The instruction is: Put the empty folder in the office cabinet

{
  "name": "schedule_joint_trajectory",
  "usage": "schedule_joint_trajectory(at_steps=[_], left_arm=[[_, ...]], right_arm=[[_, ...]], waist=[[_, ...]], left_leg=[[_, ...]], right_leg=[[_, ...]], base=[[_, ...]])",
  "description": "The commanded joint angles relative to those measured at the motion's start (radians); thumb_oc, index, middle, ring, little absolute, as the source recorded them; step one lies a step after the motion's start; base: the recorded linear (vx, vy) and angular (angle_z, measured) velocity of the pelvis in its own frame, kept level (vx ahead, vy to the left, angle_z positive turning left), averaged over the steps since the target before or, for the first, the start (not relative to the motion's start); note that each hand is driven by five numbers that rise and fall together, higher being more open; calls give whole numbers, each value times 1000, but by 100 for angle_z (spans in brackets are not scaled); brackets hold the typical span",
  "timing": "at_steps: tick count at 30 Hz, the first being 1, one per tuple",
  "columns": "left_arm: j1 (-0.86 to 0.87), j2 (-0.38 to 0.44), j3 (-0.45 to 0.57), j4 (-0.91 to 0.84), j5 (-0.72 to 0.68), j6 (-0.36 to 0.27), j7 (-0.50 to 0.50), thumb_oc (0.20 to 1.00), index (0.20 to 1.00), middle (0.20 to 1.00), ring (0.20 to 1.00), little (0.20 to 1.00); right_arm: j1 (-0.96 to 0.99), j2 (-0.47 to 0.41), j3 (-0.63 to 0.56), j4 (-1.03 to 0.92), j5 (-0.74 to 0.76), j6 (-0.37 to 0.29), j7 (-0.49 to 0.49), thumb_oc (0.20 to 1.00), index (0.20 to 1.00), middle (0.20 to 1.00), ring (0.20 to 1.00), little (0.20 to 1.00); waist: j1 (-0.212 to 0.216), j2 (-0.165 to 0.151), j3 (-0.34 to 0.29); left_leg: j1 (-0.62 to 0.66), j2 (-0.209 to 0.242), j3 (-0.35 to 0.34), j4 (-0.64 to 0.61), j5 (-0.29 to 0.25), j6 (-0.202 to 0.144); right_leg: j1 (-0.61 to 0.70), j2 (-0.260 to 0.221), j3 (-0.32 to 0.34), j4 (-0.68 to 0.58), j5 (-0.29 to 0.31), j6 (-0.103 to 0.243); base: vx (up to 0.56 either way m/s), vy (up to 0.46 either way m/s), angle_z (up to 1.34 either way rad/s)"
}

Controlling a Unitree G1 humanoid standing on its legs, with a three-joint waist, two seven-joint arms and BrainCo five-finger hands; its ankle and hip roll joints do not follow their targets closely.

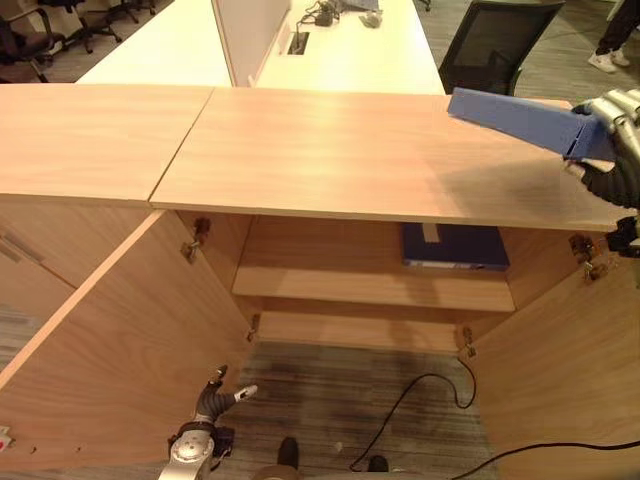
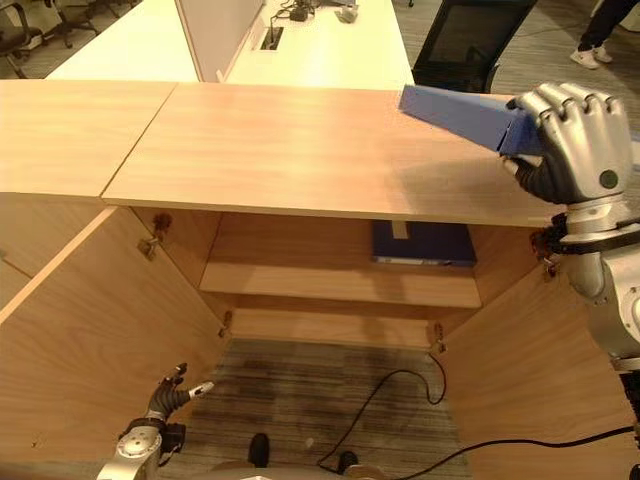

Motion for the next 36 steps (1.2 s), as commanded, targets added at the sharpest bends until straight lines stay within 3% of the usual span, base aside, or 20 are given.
schedule_joint_trajectory(at_steps=[1,8,16,24,30,36], left_arm=[[-29,37,19,23,21,-13,5,1000,1000,1000,1000,1000],[-37,43,23,46,1,0,3,1000,1000,1000,1000,1000],[-40,48,33,61,-48,12,-1,1000,1000,1000,1000,1000],[-45,59,25,85,-68,21,-2,1000,1000,1000,1000,1000],[-53,55,20,110,-95,36,7,1000,1000,1000,1000,1000],[-55,46,20,95,-100,48,4,1000,1000,1000,1000,1000]], right_arm=[[-99,-63,-56,-62,133,23,-47,200,200,200,200,200],[-265,-109,-32,-38,357,-21,-28,200,200,200,200,200],[-451,-130,13,44,739,-123,-10,200,200,200,200,200],[-659,-180,153,181,1109,-222,43,200,200,200,200,200],[-763,-159,246,276,1455,-293,129,200,200,200,200,200],[-648,-121,239,191,1689,-294,272,200,200,200,200,200]], waist=[[26,-61,-57],[23,-75,-80],[23,-91,-88],[24,-106,-92],[17,-113,-96],[7,-111,-93]], left_leg=[[25,47,77,0,-53,-56],[50,45,93,0,-65,-55],[70,43,106,0,-72,-52],[78,46,124,0,-71,-57],[79,47,138,0,-69,-62],[81,46,145,0,-65,-64]], right_leg=[[-12,-73,38,-7,41,114],[-2,-77,48,-5,41,117],[-3,-79,58,6,43,117],[-7,-80,62,6,53,120],[-14,-79,63,5,61,124],[-16,-79,61,11,62,123]], base=[[20,32,-15],[6,28,-7],[-10,23,-11],[-13,14,-6],[-20,14,-7],[-16,12,-4]])
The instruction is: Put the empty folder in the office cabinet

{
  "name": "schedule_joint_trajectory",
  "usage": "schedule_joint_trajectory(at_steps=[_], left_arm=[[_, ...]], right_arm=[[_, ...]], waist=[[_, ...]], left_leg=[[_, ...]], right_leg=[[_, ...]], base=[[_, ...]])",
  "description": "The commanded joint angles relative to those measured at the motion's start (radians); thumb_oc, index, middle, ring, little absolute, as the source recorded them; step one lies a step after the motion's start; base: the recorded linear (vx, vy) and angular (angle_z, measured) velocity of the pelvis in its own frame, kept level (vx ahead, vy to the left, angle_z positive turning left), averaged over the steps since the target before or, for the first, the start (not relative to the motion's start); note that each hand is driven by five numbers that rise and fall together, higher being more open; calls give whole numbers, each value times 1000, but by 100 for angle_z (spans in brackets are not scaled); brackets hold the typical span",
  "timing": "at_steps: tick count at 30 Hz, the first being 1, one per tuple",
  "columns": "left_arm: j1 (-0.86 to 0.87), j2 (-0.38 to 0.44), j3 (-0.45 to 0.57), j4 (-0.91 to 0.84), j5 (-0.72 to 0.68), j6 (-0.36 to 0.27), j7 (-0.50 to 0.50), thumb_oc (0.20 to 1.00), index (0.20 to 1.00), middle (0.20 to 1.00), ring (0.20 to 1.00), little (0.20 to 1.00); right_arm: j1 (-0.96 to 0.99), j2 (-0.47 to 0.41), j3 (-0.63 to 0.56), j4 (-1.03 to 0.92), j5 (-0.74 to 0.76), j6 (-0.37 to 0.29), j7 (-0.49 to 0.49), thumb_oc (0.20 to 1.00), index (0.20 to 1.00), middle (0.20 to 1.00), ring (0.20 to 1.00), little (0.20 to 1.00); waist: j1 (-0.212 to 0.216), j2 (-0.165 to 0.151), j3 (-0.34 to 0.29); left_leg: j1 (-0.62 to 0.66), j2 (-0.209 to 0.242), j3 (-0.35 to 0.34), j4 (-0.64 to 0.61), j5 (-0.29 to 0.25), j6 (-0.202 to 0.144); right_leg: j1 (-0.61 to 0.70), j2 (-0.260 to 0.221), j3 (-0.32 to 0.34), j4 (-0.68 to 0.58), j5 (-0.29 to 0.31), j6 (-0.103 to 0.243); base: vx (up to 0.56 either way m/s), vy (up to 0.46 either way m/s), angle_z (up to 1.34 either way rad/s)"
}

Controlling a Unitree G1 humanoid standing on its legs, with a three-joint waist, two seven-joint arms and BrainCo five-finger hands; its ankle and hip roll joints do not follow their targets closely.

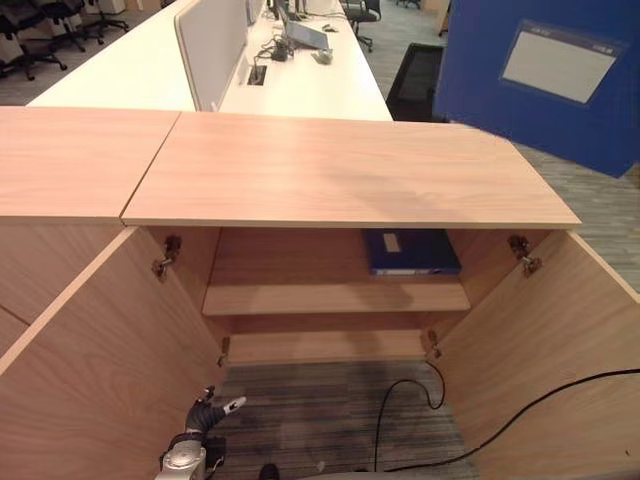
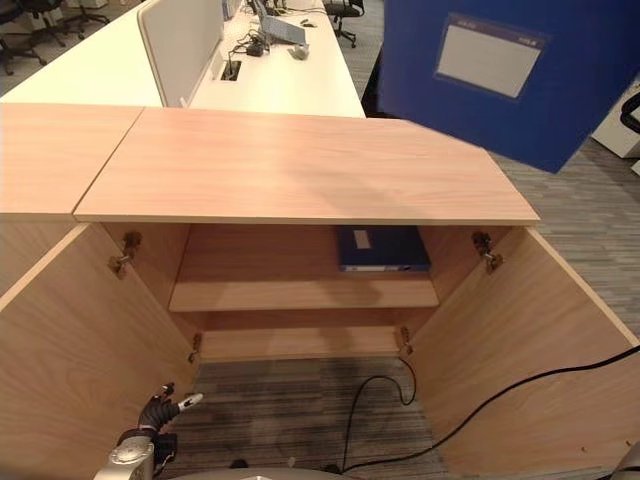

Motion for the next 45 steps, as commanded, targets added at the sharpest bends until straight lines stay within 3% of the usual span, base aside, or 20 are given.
schedule_joint_trajectory(at_steps=[1,15,23,26,30,32,35,39,45], left_arm=[[-45,42,-18,0,-13,-18,4,1000,1000,1000,1000,1000],[-54,74,-44,-184,33,-57,-46,1000,1000,1000,1000,1000],[-40,150,-47,-401,6,-78,-104,1000,1000,1000,1000,1000],[-28,185,-50,-479,-46,-74,-148,1000,1000,1000,1000,1000],[-25,323,-72,-651,-196,-54,-252,1000,1000,1000,1000,1000],[-52,408,-102,-751,-262,-39,-291,1000,1000,1000,1000,1000],[-85,456,-138,-809,-331,-22,-321,1000,1000,1000,1000,1000],[-98,500,-175,-902,-411,6,-350,1000,1000,1000,1000,1000],[-119,449,-227,-901,-444,28,-323,1000,1000,1000,1000,1000]], right_arm=[[48,-2,-6,-62,170,-39,97,200,200,200,200,200],[448,-26,-64,-304,197,94,369,200,200,200,200,200],[560,-9,-73,-348,129,155,430,200,200,200,200,200],[582,0,-70,-356,118,170,439,200,200,200,200,200],[595,29,-39,-354,96,199,452,200,200,200,200,200],[614,74,-32,-354,64,204,434,200,200,200,200,200],[631,138,-31,-354,28,207,416,200,200,200,200,200],[633,217,-14,-355,-14,210,399,200,200,200,200,200],[605,291,23,-340,-40,217,365,200,200,200,200,200]], waist=[[33,-38,-58],[40,-22,-35],[51,-7,-18],[53,-3,-13],[58,10,-6],[61,19,-1],[63,23,4],[70,28,13],[74,32,21]], left_leg=[[18,47,48,2,-60,-69],[11,50,34,2,-47,-72],[1,52,20,2,-40,-71],[-4,52,15,2,-37,-71],[-9,52,6,2,-34,-71],[-12,52,1,2,-31,-70],[-14,51,-8,2,-31,-69],[-16,50,-16,2,-31,-67],[-19,47,-22,2,-30,-62]], right_leg=[[-61,-78,-21,75,5,101],[-61,-83,-40,85,-3,99],[-64,-86,-52,90,-6,98],[-65,-87,-56,90,-7,99],[-64,-88,-65,91,-7,100],[-63,-88,-72,94,-9,100],[-61,-87,-74,96,-13,100],[-61,-86,-78,98,-17,100],[-62,-83,-81,95,-17,97]], base=[[0,0,0],[0,-1,1],[0,-9,7],[-1,-2,1],[6,-5,5],[4,-12,7],[7,-26,12],[6,-9,2],[0,0,1]])
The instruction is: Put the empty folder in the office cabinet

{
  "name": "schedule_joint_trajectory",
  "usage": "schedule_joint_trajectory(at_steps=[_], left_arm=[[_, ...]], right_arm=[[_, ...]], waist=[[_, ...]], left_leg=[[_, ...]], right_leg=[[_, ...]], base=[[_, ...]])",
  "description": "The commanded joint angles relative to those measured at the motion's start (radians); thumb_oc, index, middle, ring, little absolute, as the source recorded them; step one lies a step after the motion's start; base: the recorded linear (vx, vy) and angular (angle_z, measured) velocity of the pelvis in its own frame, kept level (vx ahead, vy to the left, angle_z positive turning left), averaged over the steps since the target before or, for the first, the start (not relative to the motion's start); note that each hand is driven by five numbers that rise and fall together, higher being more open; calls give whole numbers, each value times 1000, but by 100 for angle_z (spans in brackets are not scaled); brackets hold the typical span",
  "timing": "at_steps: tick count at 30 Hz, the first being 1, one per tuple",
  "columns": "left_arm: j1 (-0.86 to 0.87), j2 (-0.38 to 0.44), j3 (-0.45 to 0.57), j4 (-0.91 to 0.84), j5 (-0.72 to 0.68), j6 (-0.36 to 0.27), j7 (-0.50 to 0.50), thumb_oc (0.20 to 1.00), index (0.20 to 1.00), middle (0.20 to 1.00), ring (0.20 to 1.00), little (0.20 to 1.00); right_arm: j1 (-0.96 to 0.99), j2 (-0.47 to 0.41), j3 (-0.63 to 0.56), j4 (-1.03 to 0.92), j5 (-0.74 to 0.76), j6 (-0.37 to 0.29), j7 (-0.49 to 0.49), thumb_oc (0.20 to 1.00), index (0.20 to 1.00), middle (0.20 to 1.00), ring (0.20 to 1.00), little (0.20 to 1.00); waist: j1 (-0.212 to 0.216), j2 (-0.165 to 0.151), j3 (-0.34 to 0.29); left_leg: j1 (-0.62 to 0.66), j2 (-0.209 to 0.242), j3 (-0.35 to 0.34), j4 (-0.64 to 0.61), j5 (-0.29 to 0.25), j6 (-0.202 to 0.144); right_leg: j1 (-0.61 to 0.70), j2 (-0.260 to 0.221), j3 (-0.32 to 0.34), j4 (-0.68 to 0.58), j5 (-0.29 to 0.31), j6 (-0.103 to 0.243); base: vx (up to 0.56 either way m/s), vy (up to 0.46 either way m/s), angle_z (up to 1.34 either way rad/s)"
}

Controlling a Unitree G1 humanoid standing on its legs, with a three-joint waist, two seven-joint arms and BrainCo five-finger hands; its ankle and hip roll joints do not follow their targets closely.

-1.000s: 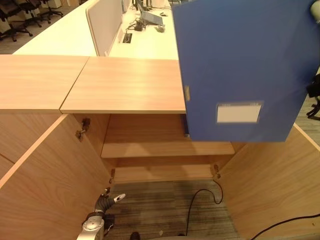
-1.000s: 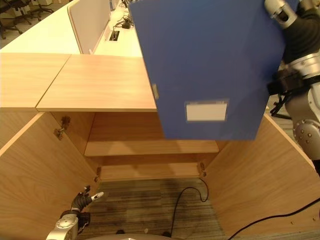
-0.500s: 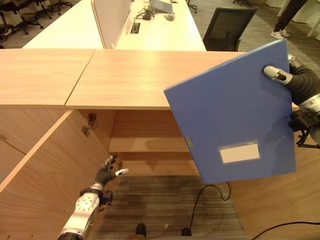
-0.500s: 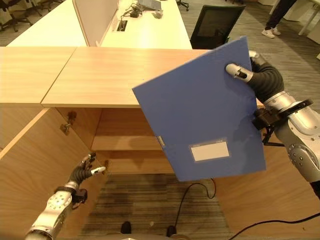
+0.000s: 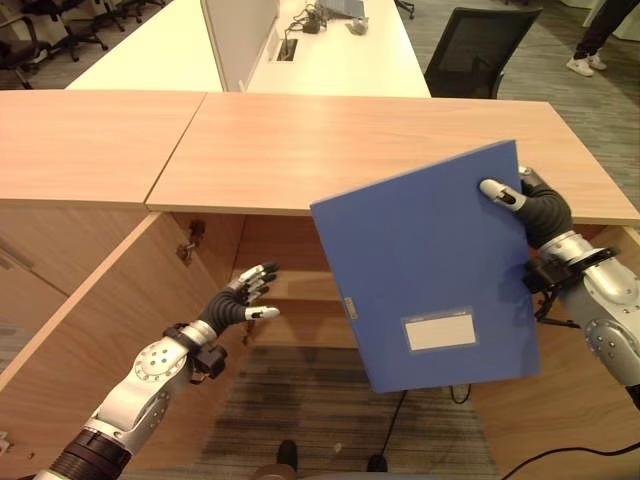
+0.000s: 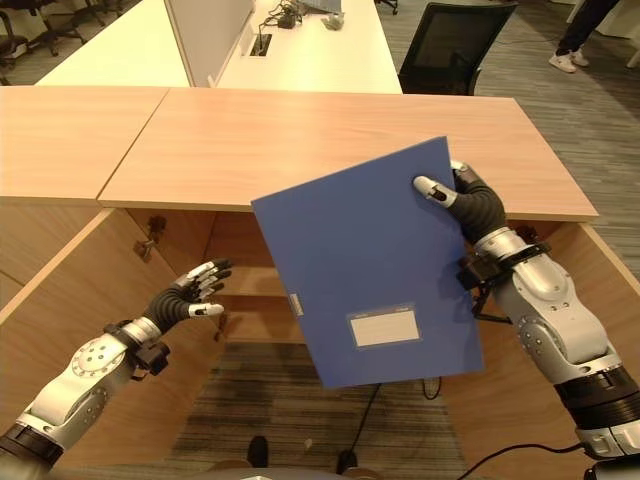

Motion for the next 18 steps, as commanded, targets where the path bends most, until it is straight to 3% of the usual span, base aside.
schedule_joint_trajectory(at_steps=[1,9,18], left_arm=[[-48,-6,-19,16,-26,-23,23,1000,1000,1000,1000,1000],[-97,-142,-90,66,-38,10,50,1000,1000,1000,1000,1000],[-134,-220,-140,75,-53,28,69,1000,1000,1000,1000,1000]], right_arm=[[-67,22,-2,-34,-9,-52,-39,200,200,200,200,200],[-126,133,38,-27,-29,-52,-76,200,200,200,200,200],[-147,196,47,-32,-44,-53,-98,200,200,200,200,200]], waist=[[20,-28,-49],[16,-25,-49],[16,-26,-44]], left_leg=[[-2,53,37,2,-35,-59],[2,47,39,2,-42,-51],[4,43,37,2,-46,-47]], right_leg=[[-75,-80,-24,94,-13,99],[-68,-78,-26,86,-13,95],[-65,-78,-25,87,-14,93]], base=[[4,-2,5],[3,-1,7],[0,0,0]])
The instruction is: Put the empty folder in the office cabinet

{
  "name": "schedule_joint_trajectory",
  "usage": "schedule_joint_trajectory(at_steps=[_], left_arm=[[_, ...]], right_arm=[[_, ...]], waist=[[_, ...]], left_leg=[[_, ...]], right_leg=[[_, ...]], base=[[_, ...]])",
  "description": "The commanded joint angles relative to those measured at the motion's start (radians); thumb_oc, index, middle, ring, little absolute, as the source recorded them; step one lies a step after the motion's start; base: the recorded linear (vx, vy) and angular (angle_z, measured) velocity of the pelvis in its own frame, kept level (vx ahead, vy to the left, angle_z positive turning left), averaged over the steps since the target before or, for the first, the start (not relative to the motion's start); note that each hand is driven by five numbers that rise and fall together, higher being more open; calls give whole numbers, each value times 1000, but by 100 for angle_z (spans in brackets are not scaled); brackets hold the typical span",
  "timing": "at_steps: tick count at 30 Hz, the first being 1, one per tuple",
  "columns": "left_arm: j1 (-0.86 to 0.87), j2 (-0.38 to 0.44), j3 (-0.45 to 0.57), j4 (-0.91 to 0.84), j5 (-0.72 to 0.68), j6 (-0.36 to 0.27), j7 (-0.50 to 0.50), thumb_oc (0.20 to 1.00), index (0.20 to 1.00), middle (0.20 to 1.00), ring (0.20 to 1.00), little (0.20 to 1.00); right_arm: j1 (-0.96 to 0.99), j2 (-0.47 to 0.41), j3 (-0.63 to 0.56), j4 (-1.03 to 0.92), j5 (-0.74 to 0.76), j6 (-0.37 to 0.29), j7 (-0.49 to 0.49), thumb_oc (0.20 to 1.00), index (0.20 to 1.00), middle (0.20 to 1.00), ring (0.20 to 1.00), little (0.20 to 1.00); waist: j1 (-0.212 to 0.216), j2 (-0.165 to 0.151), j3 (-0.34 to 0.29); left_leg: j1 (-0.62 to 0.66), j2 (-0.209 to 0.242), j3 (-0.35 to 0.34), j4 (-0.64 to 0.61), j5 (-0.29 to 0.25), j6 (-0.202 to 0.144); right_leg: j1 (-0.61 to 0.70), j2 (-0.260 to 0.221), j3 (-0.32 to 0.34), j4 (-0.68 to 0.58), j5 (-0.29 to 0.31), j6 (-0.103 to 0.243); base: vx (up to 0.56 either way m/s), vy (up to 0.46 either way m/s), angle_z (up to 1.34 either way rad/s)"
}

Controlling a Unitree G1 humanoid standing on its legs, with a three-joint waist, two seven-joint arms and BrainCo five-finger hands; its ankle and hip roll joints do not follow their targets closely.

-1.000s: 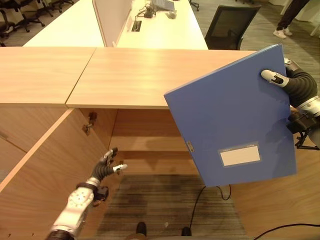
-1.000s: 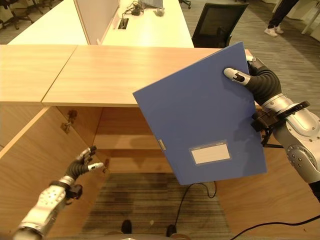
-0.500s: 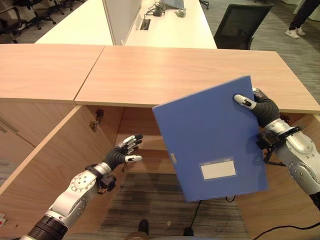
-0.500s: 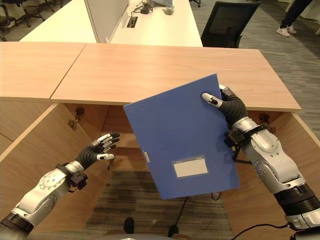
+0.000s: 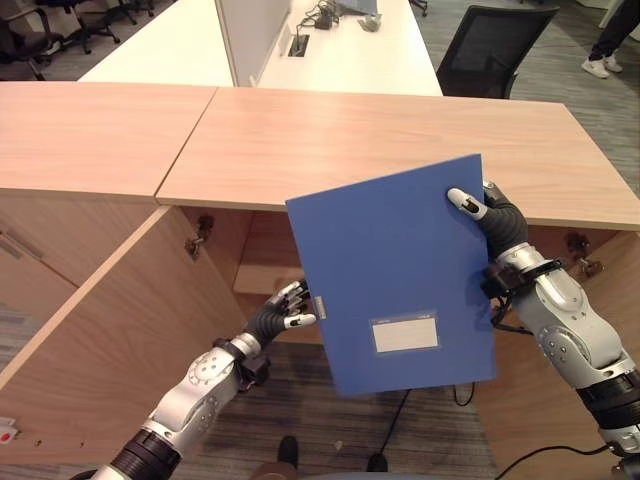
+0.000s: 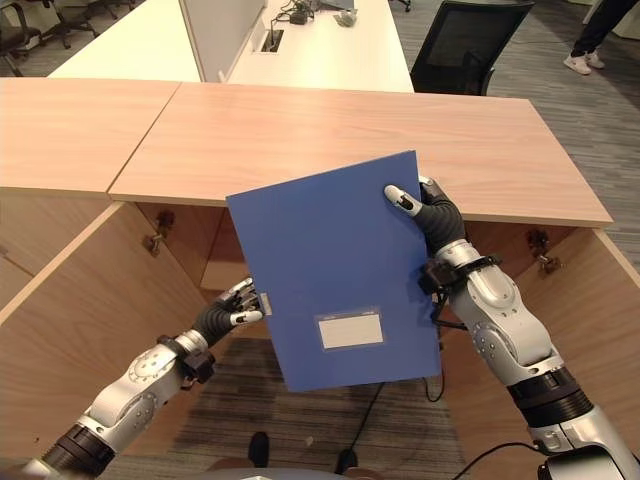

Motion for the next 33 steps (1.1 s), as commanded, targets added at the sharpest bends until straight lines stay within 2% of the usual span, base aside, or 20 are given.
schedule_joint_trajectory(at_steps=[1,12,23,33], left_arm=[[-85,-11,-35,3,-40,-34,-1,1000,1000,1000,1000,1000],[-139,0,-110,-41,-46,-7,-15,1000,1000,1000,1000,1000],[-179,11,-142,-66,-59,4,-23,1000,1000,1000,1000,1000],[-212,-21,-159,-52,-58,8,-16,1000,1000,1000,1000,1000]], right_arm=[[-109,24,3,-35,5,-53,-12,200,200,200,200,200],[-112,59,21,-25,-7,-42,-20,200,200,200,200,200],[-93,99,18,-10,-18,-34,-22,200,200,200,200,200],[-100,147,39,-3,-34,-25,-20,200,200,200,200,200]], waist=[[13,-25,-43],[14,-25,-37],[18,-23,-36],[18,-21,-33]], left_leg=[[20,49,56,2,-54,-48],[16,46,52,2,-55,-44],[17,43,48,2,-56,-41],[19,38,46,2,-58,-37]], right_leg=[[-61,-74,-7,88,-15,93],[-64,-74,-11,90,-18,90],[-63,-74,-12,92,-19,90],[-64,-74,-12,93,-20,89]], base=[[0,0,0],[0,0,0],[0,0,0],[-2,0,1]])
